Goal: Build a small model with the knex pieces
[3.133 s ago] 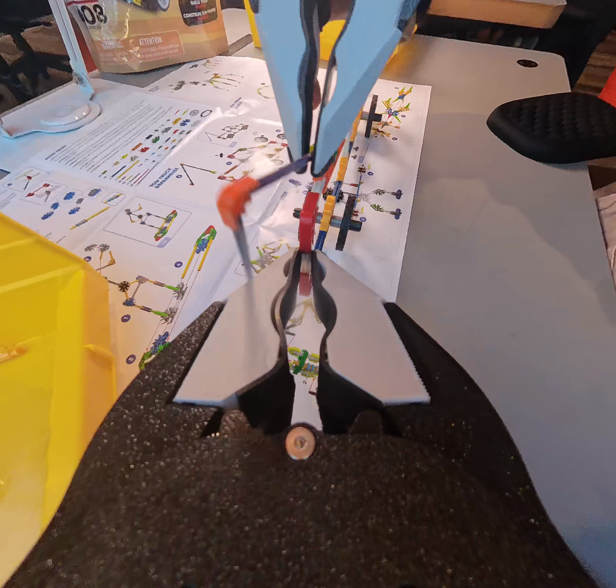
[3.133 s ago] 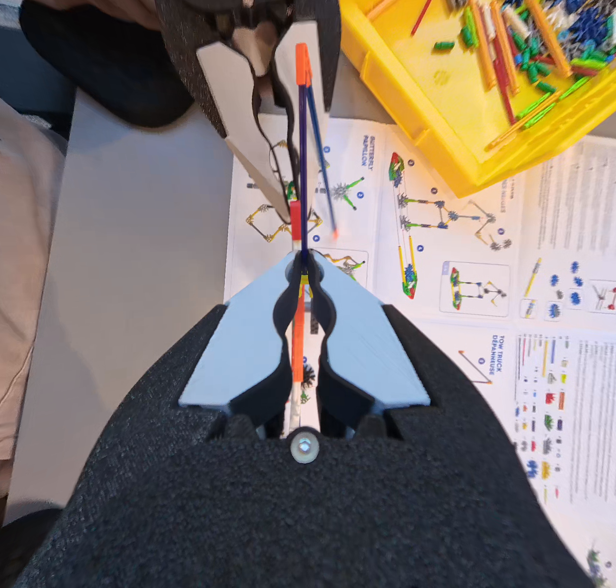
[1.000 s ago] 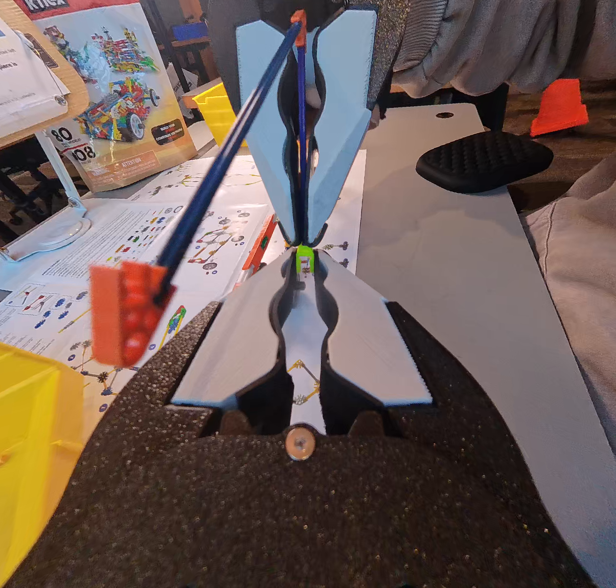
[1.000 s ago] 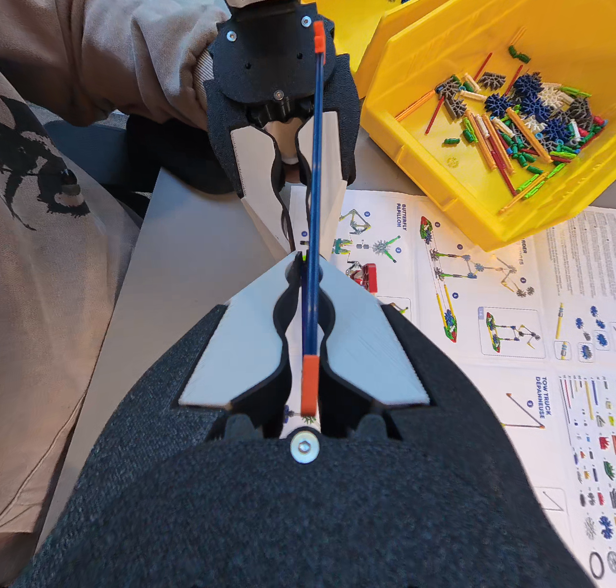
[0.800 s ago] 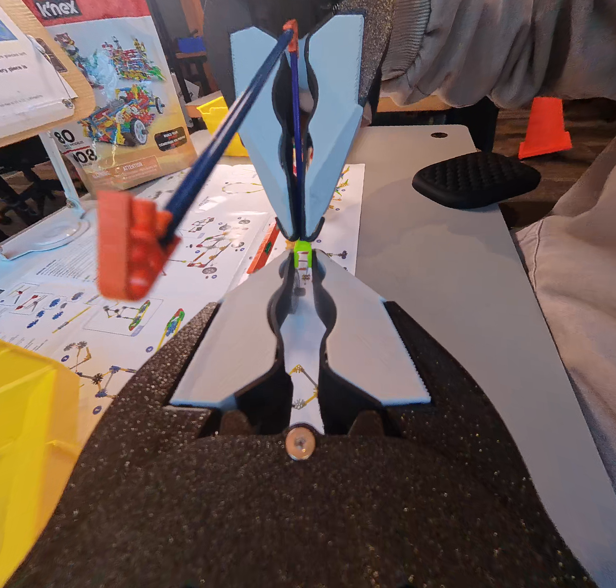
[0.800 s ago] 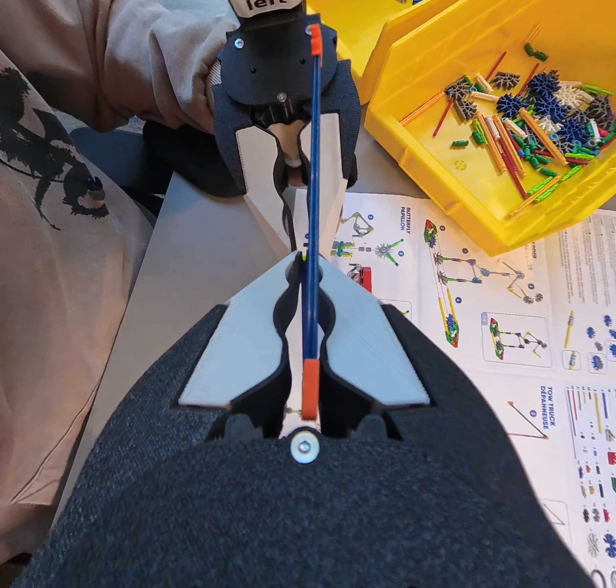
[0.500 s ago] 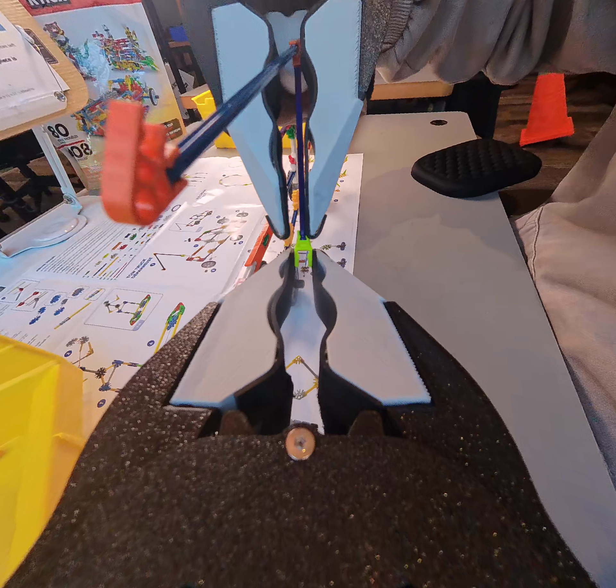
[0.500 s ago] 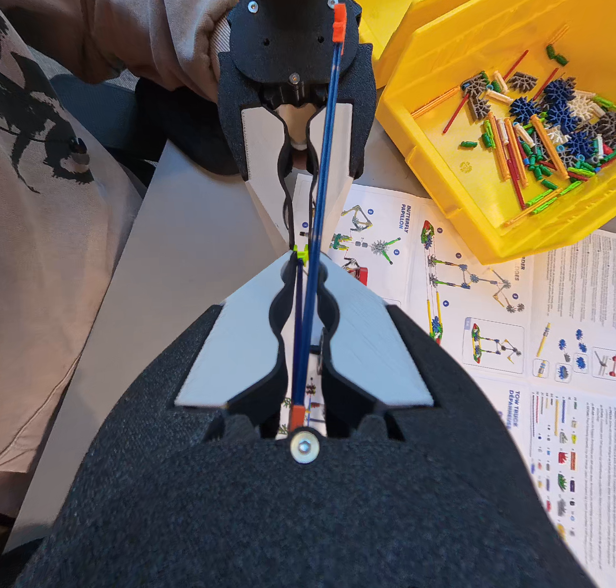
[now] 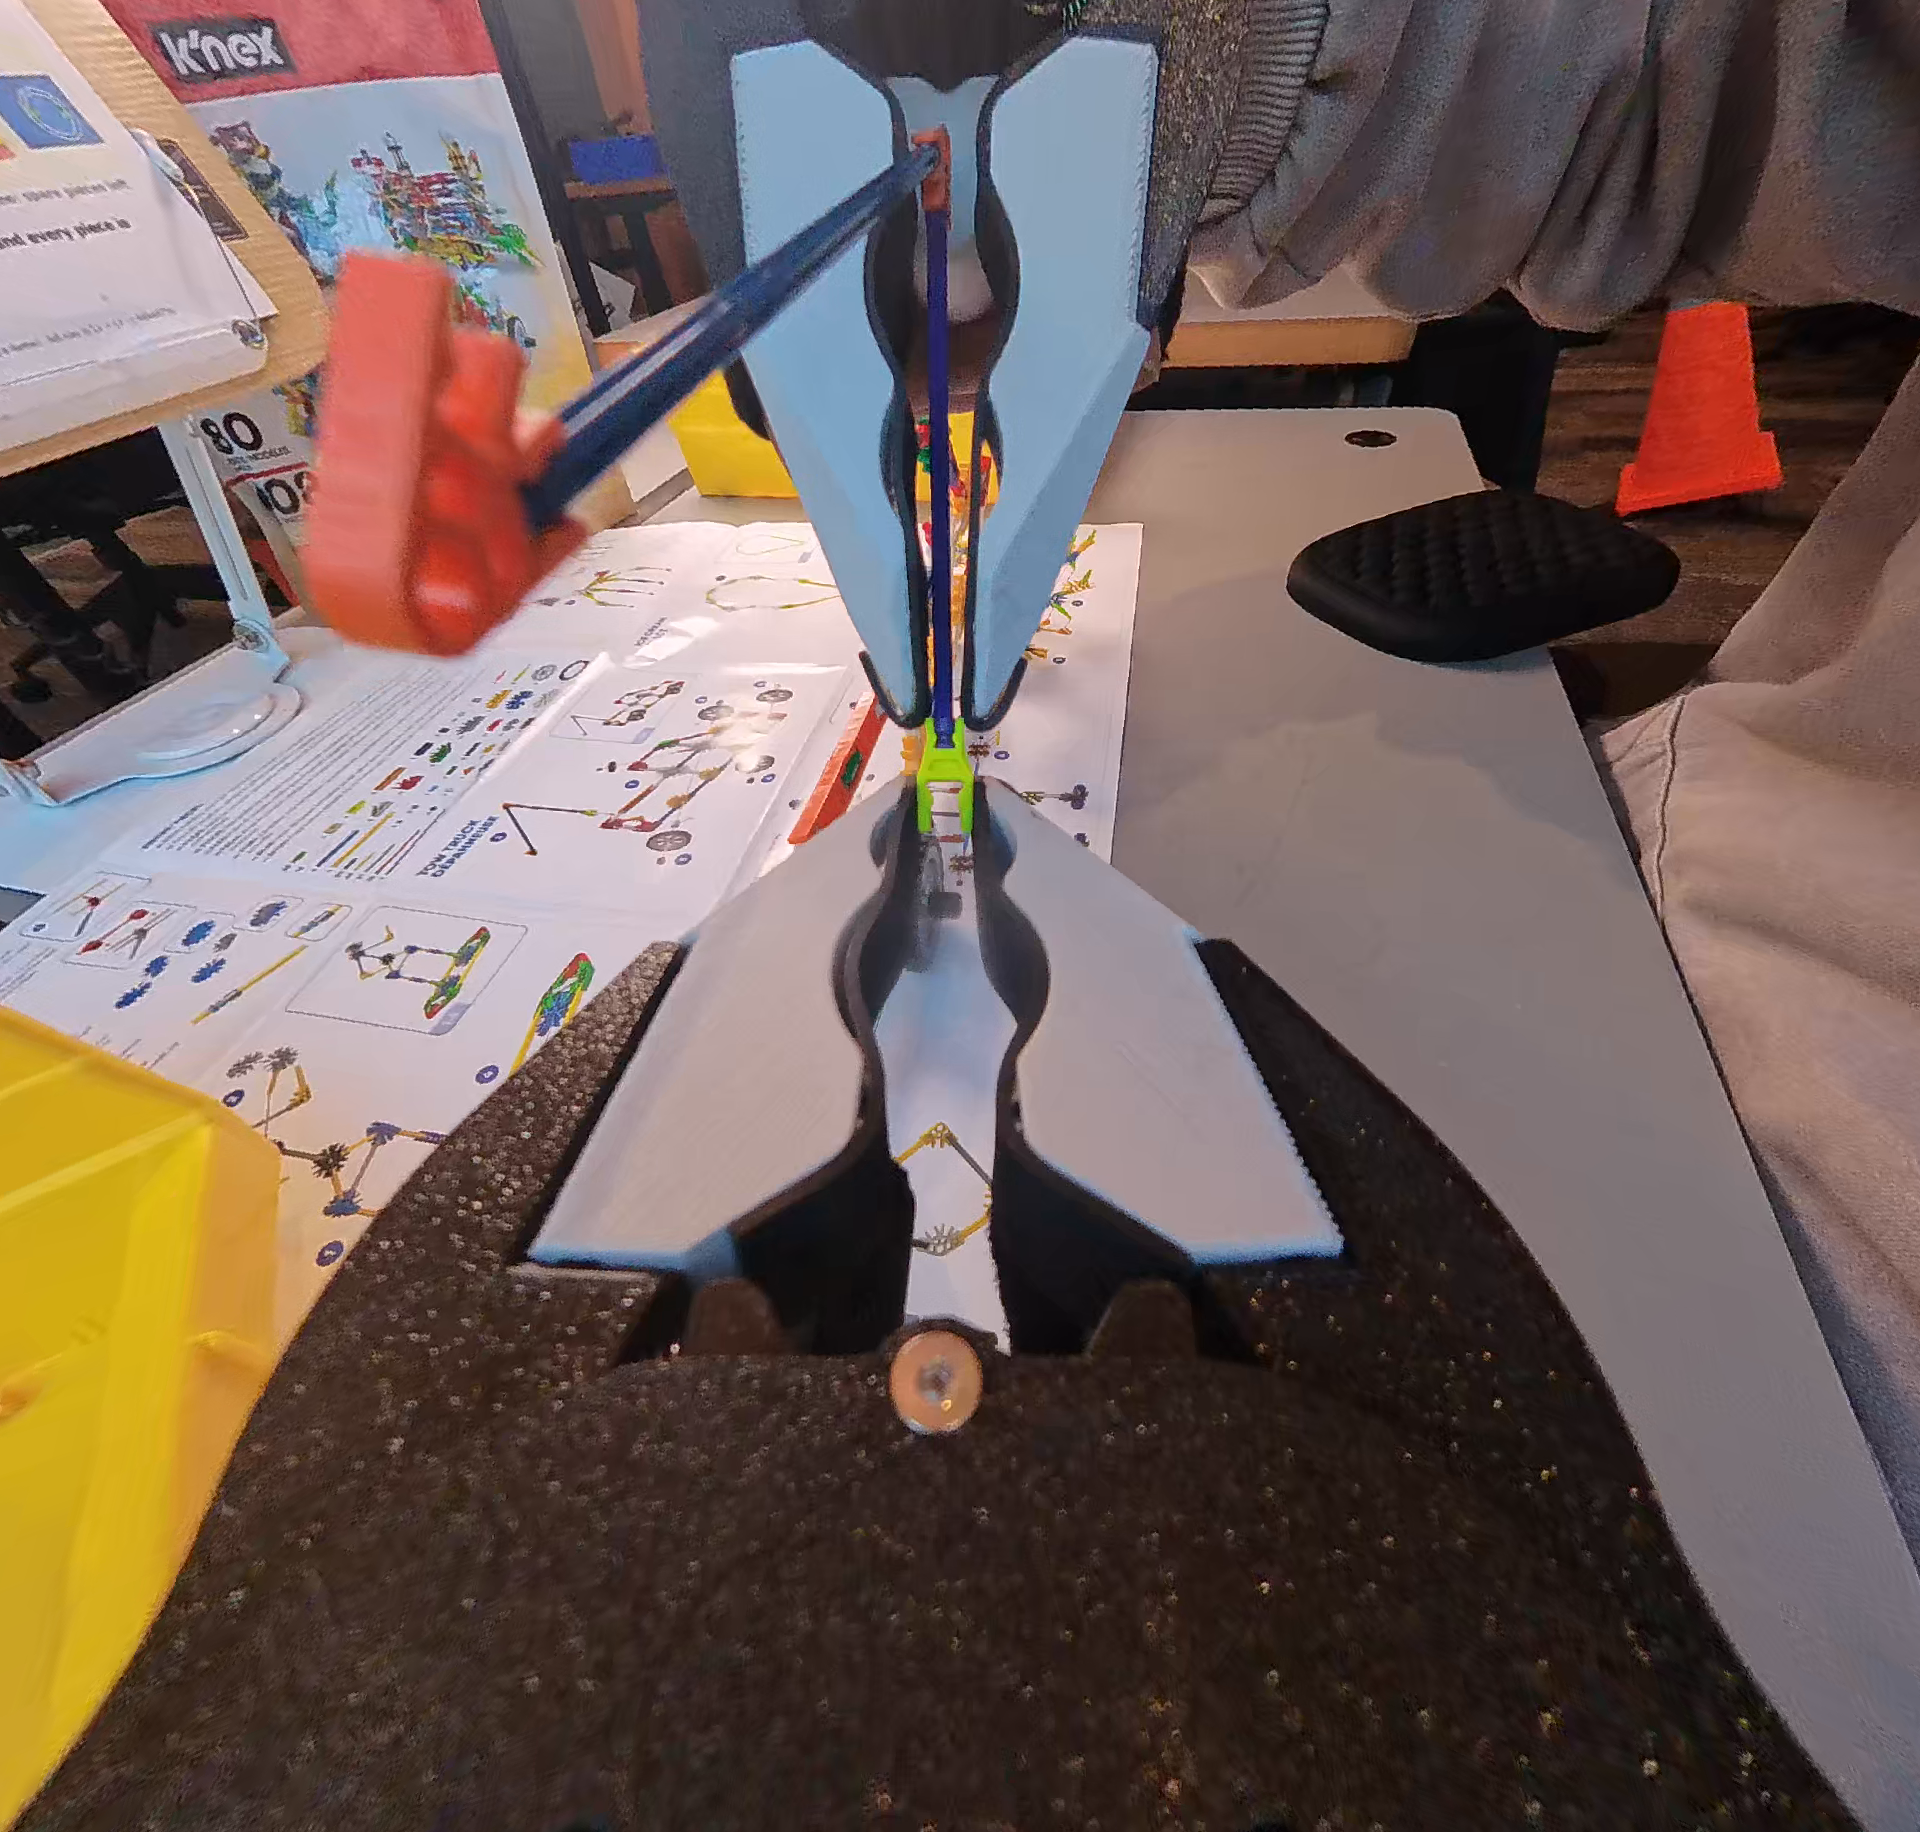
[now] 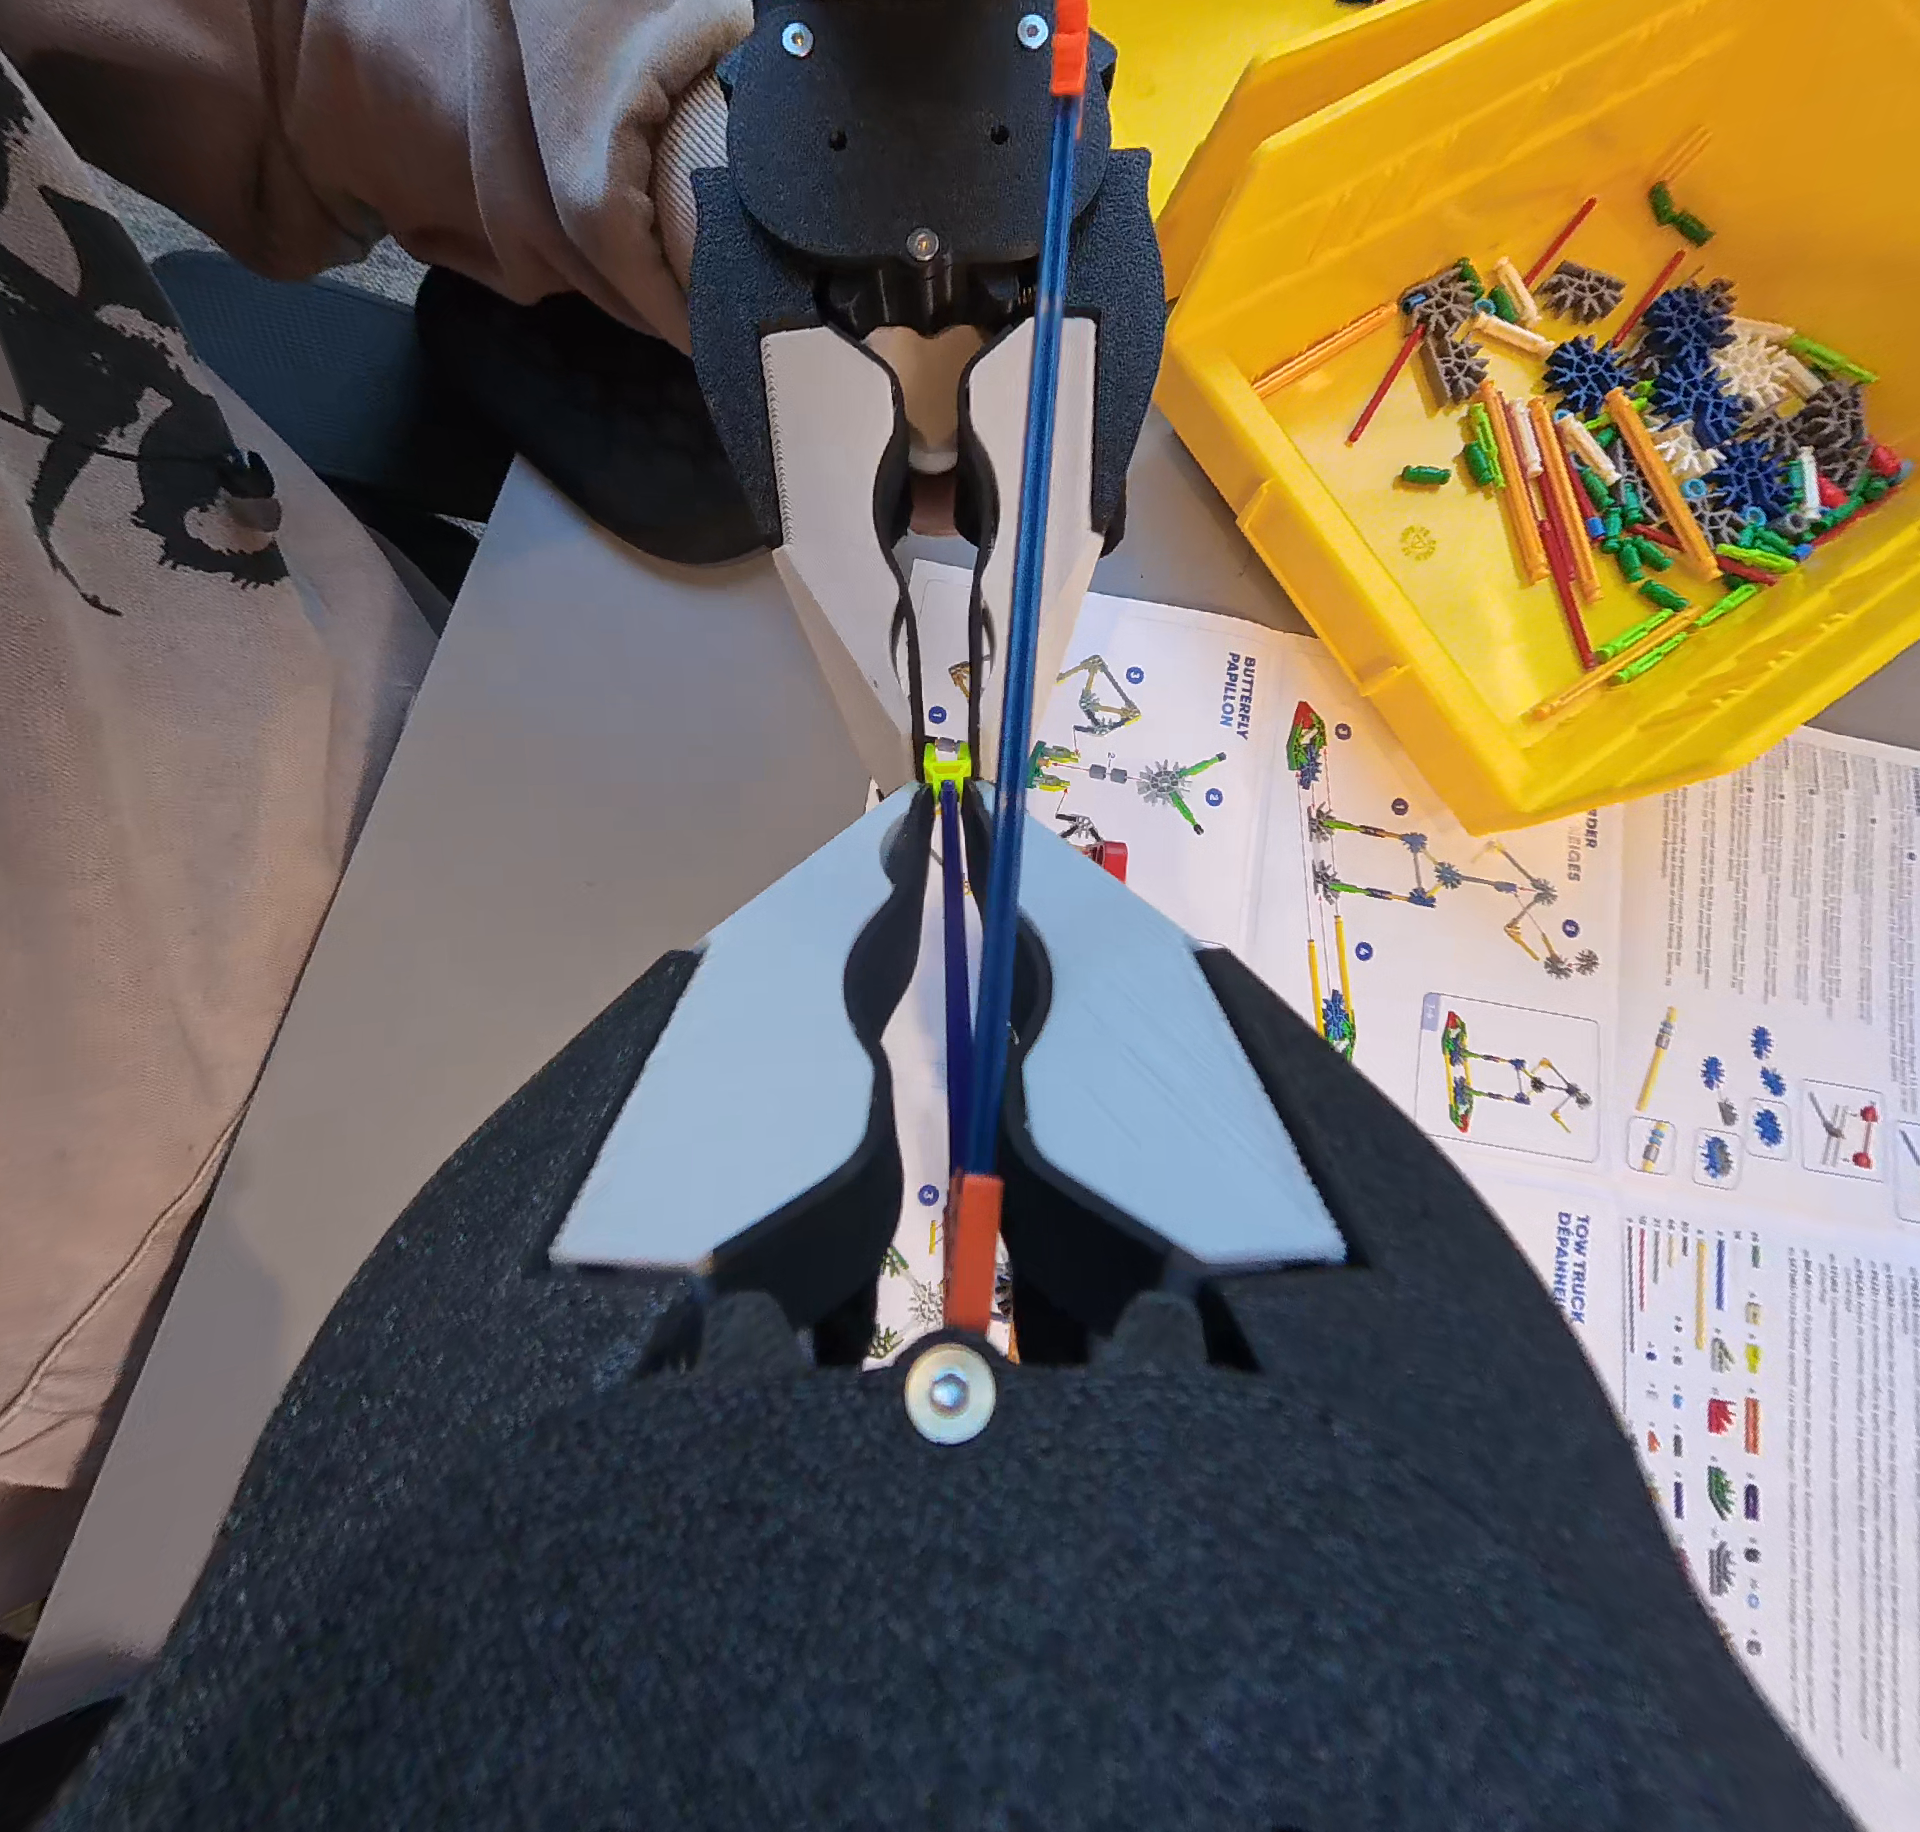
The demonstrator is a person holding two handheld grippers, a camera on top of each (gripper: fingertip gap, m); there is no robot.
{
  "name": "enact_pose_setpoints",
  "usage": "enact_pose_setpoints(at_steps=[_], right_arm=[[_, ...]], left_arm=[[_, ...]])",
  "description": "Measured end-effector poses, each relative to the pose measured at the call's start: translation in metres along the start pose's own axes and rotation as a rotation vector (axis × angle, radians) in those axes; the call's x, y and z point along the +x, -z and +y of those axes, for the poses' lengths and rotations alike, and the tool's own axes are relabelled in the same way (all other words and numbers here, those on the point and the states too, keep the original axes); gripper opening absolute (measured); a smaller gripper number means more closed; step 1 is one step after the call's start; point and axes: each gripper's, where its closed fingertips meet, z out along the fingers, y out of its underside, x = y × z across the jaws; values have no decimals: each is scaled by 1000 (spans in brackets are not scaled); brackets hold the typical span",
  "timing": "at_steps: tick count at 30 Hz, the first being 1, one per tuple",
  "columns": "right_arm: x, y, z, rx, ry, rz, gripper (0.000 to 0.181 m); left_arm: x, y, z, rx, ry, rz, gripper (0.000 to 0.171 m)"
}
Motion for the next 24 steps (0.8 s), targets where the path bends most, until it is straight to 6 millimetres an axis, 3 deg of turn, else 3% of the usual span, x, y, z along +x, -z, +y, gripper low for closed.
enact_pose_setpoints(at_steps=[4, 7, 10, 13, 16, 19, 24], right_arm=[[6, 5, -4, -2, -10, 8, 1], [23, 25, -11, -5, -42, 37, 1], [43, 46, -6, -65, -50, 76, 1], [50, 56, 5, -146, -69, 57, 0], [49, 51, 19, -237, -76, 39, 0], [42, 35, 29, -301, -76, 22, 1], [37, 11, 46, -362, -89, 6, 1]], left_arm=[[-7, 1, -7, 52, 27, -27, 8], [-26, 8, -5, 63, 43, -115, 16], [-39, 9, 20, -45, 73, -137, 31], [-39, 1, 51, -182, 115, -85, 39], [-37, -10, 66, -257, 70, -67, 25], [-38, -17, 61, -240, 66, -70, 6], [-37, -22, 60, -232, 88, -63, 5]])
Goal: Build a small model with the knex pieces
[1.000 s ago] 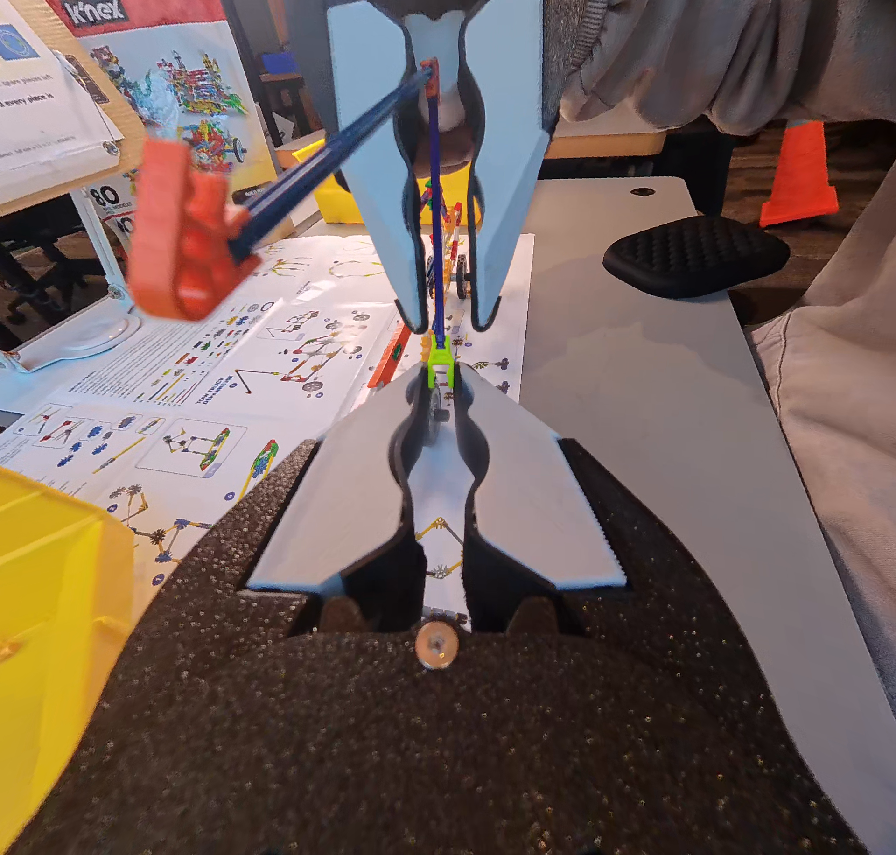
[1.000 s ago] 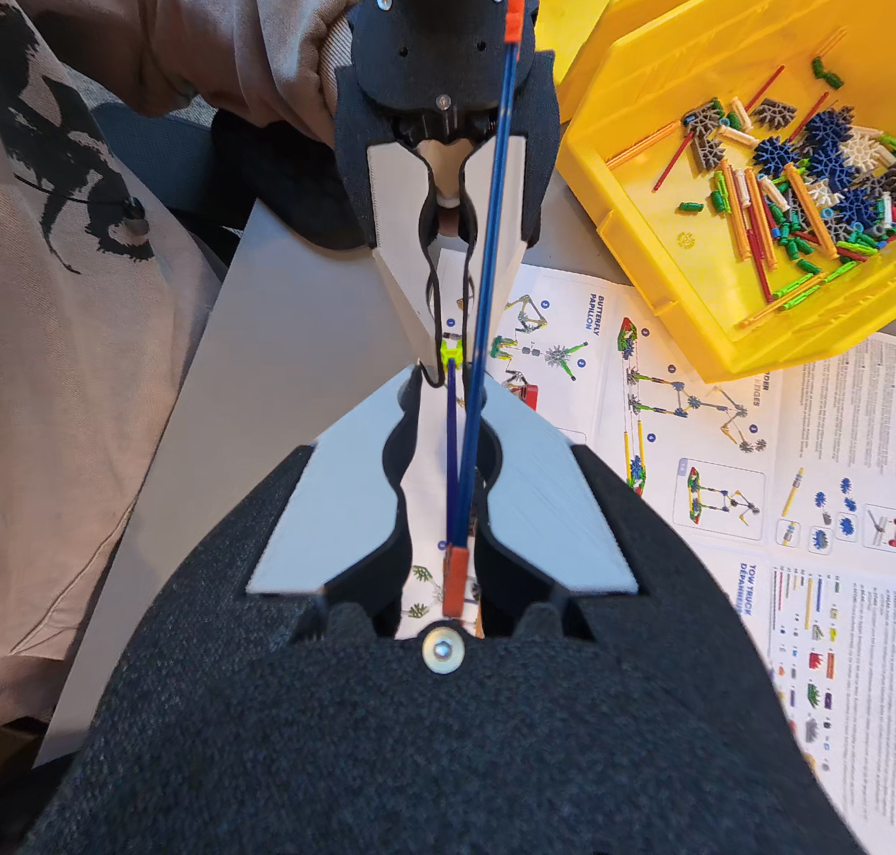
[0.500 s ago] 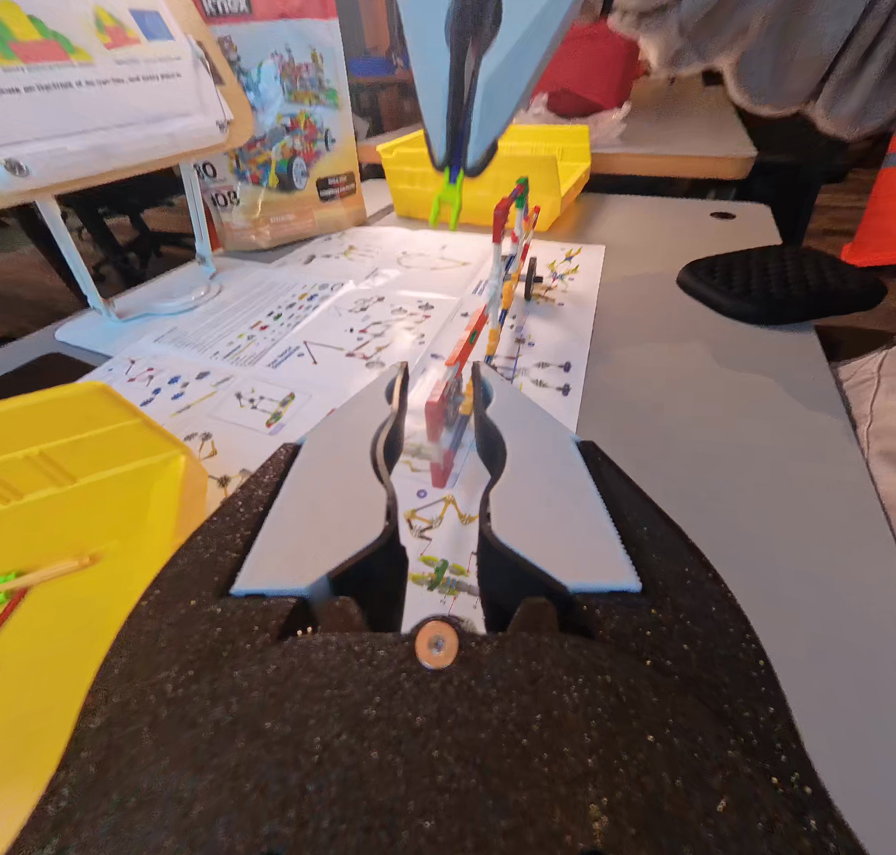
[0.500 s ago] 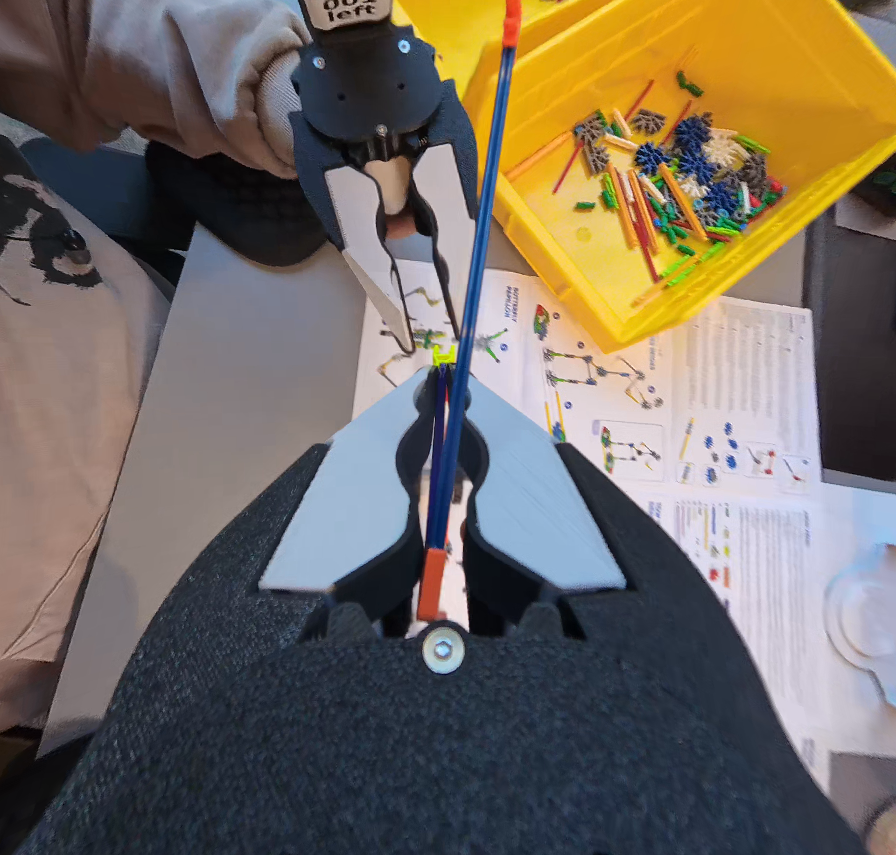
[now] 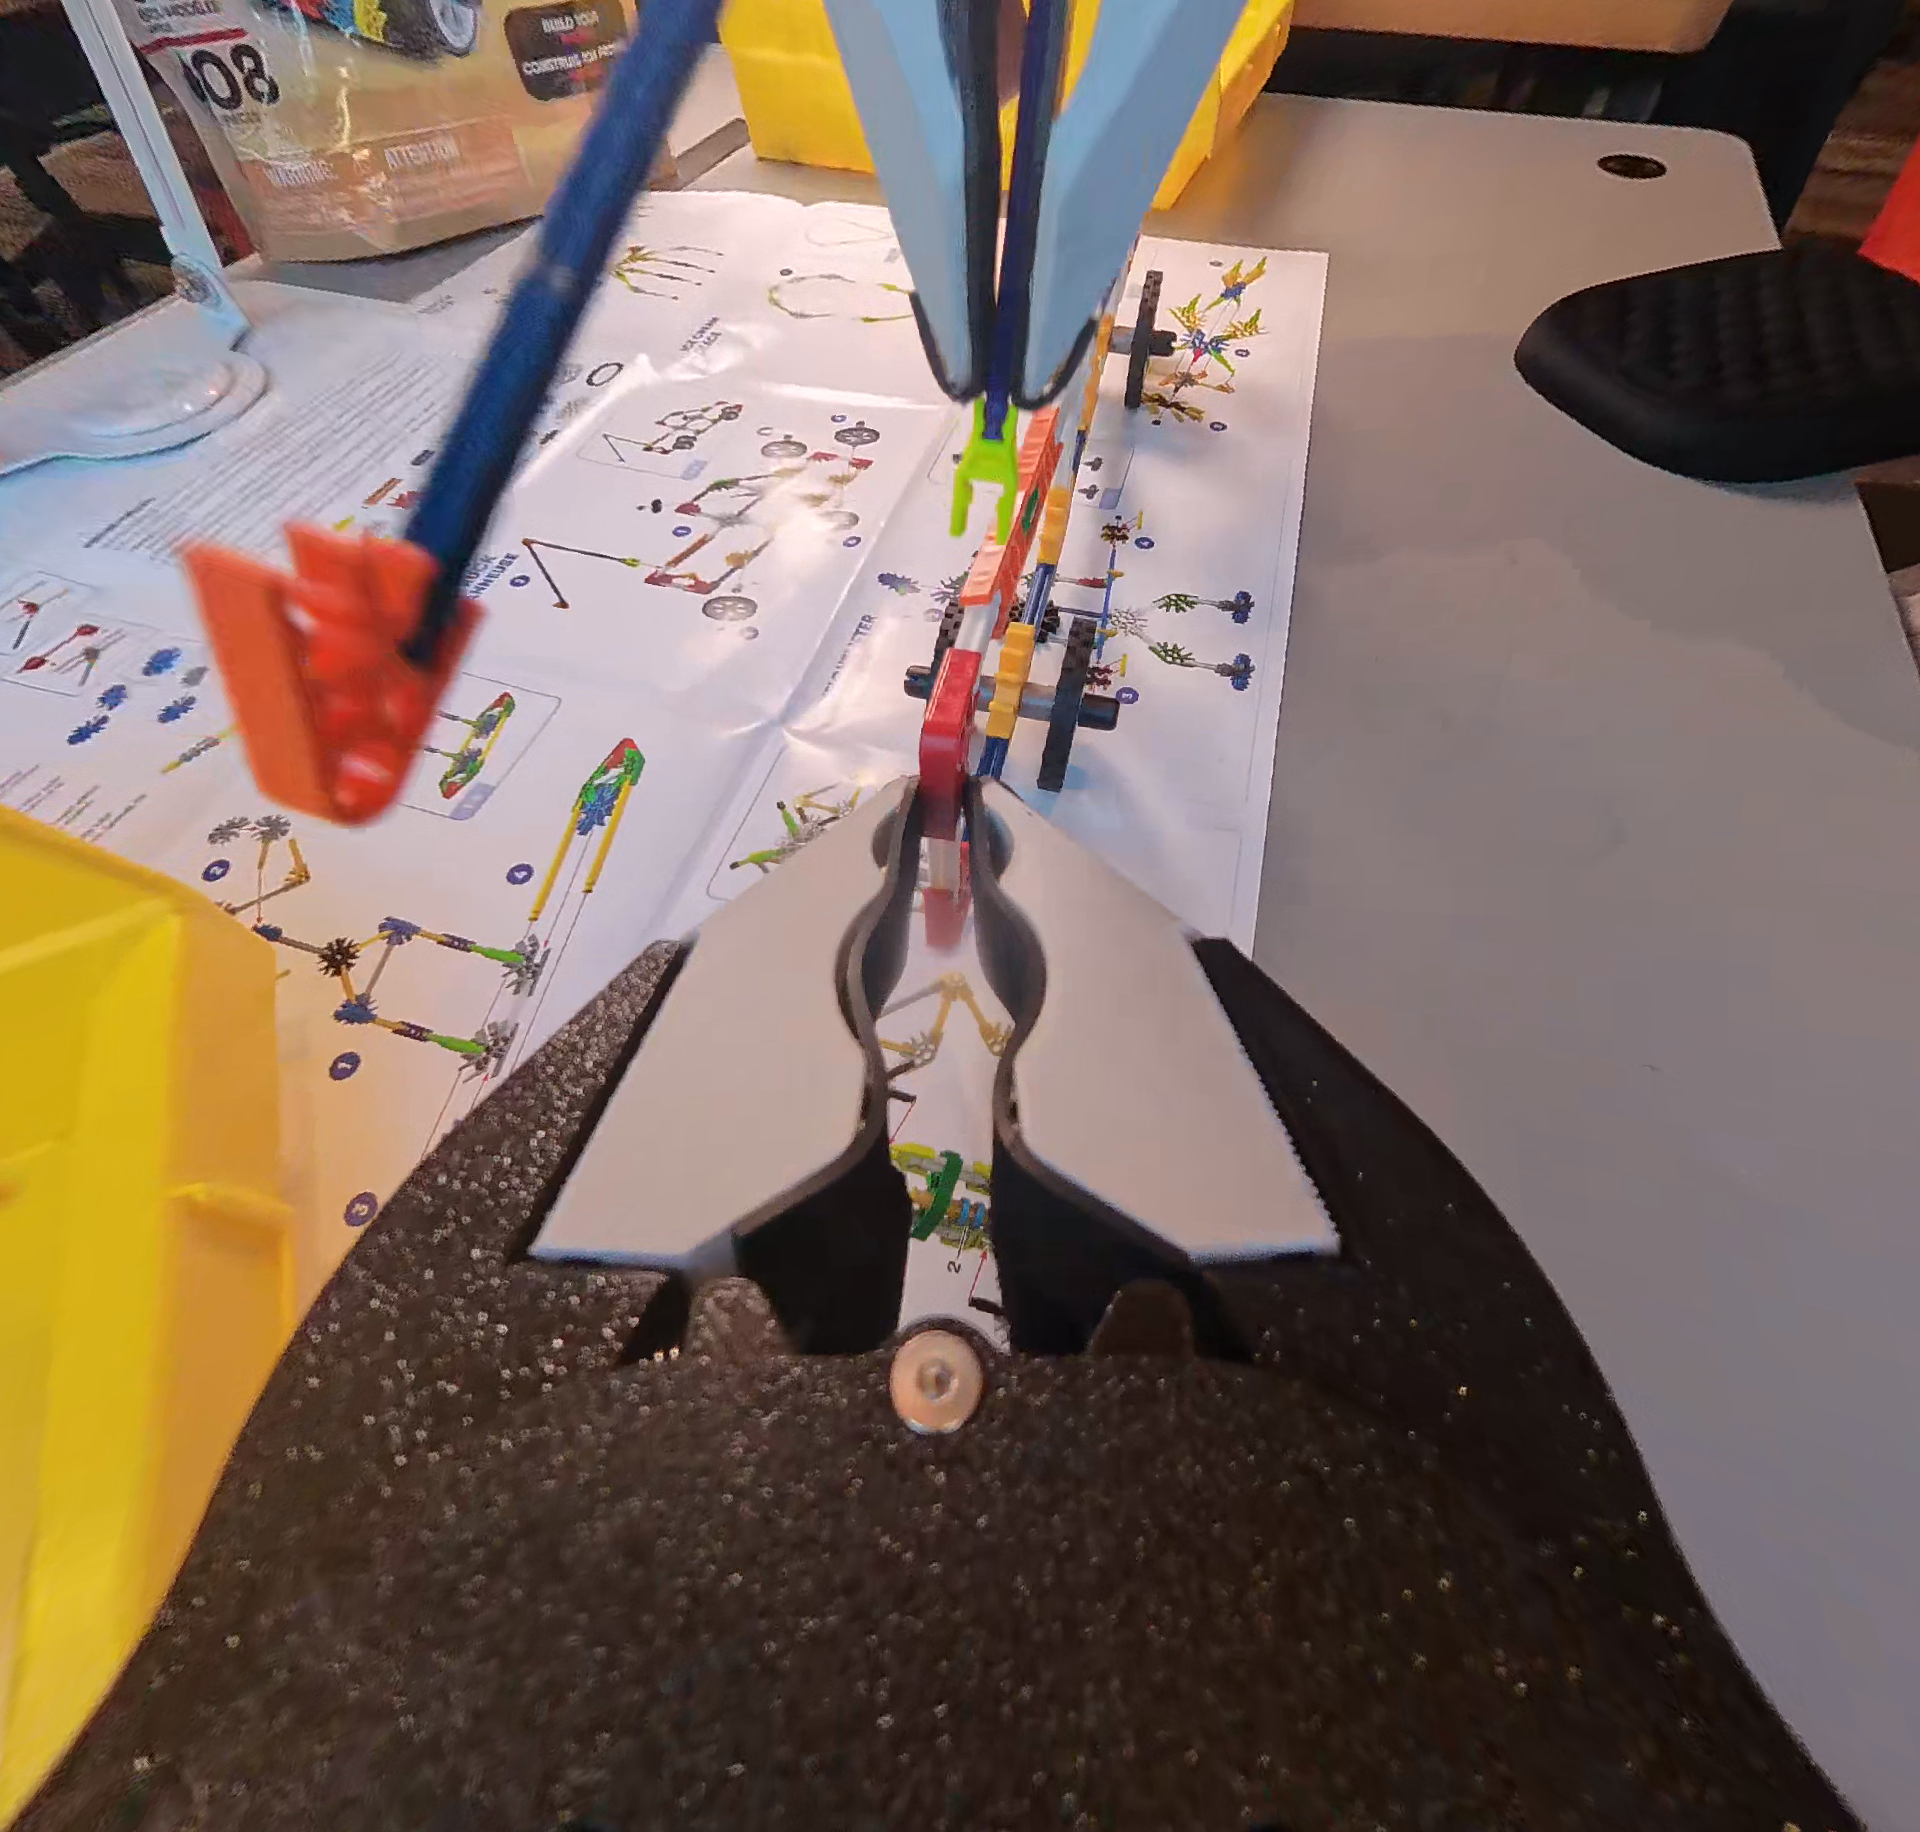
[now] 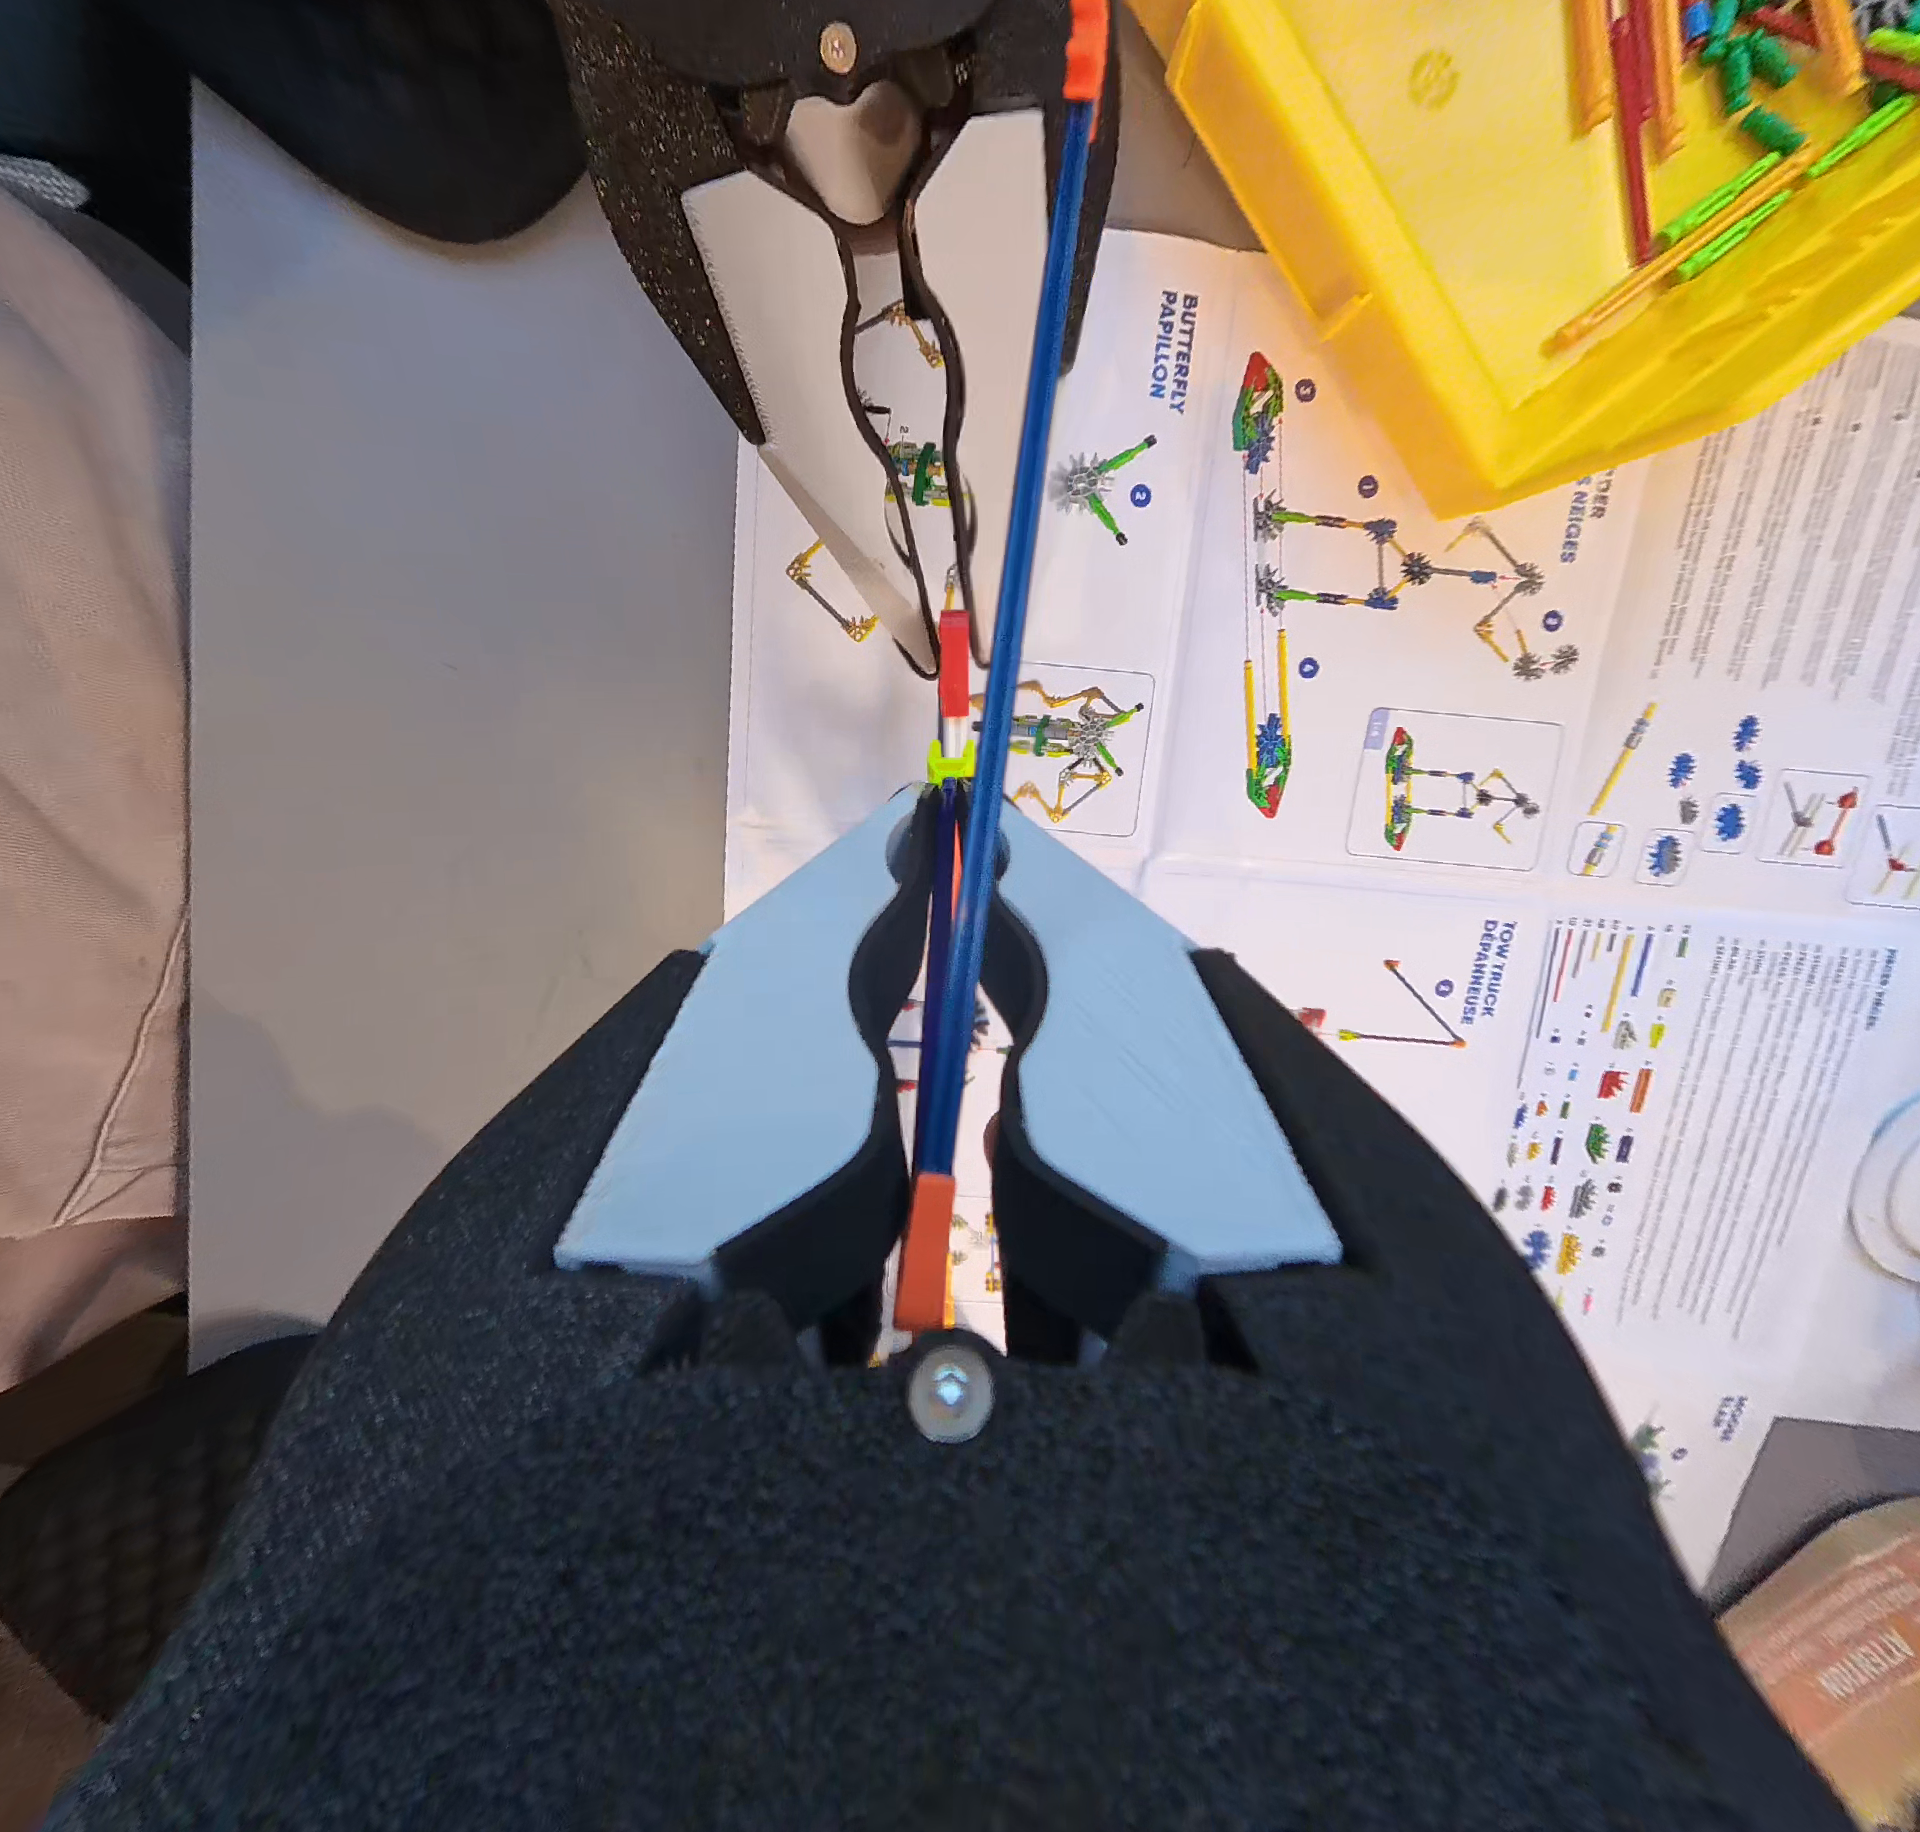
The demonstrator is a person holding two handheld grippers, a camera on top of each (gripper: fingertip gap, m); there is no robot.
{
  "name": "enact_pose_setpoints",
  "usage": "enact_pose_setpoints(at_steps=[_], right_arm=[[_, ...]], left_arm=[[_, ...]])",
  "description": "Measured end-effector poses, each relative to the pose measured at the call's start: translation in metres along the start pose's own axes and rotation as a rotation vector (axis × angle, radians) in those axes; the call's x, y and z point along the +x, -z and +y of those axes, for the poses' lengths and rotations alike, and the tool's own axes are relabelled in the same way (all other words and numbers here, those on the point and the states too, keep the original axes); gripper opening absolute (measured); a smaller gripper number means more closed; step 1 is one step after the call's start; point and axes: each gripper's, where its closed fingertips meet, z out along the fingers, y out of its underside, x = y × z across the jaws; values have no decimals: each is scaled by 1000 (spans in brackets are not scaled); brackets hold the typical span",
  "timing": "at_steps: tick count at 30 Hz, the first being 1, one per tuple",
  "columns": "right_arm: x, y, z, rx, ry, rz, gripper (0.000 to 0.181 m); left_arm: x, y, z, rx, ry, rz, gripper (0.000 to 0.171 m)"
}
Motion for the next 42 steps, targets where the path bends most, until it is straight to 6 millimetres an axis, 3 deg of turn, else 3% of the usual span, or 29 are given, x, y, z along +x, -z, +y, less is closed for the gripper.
enact_pose_setpoints(at_steps=[5, 9, 30, 42], right_arm=[[1, -12, 7, -32, -4, -1, 1], [-2, -18, 9, -65, -4, -29, 1], [-3, -22, 19, -400, 88, -27, 0], [-2, -26, 17, -436, 100, -33, 0]], left_arm=[[0, 0, -2, 13, -4, -7, 13], [2, -4, -2, 5, -21, -2, 6], [8, -9, -11, -2, -82, -34, 2], [7, -6, -11, -29, -77, -62, 1]])
